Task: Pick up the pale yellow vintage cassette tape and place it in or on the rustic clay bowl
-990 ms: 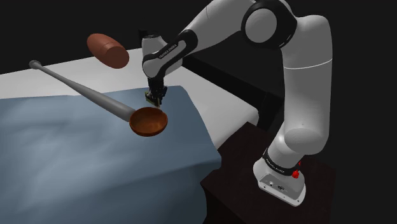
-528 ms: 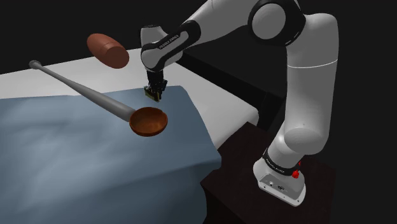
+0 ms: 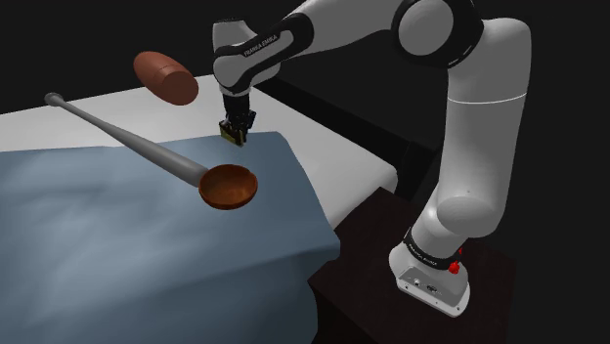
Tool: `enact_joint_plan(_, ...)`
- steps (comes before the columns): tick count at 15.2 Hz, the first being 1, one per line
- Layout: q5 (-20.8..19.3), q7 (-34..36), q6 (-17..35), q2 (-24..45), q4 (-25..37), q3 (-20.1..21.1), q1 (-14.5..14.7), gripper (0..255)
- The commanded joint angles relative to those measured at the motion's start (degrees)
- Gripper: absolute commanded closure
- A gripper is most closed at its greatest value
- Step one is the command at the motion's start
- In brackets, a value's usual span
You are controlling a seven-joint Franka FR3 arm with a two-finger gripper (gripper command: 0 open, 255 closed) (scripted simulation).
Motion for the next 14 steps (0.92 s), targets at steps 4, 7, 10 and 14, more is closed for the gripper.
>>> enact_joint_plan(4, 0.19, -0.14, -3.18, -1.64, 1.52, 0.06, -0.09, 255)
enact_joint_plan(7, 0.28, -0.19, -5.19, -2.46, 2.72, 0.1, -0.11, 255)
enact_joint_plan(10, 0.36, 0.72, -5.51, -4.25, 1.25, 0.46, 0.45, 255)
enact_joint_plan(14, 0.59, 4.59, -3.4, -9.57, -6.15, 2.01, 2.73, 255)
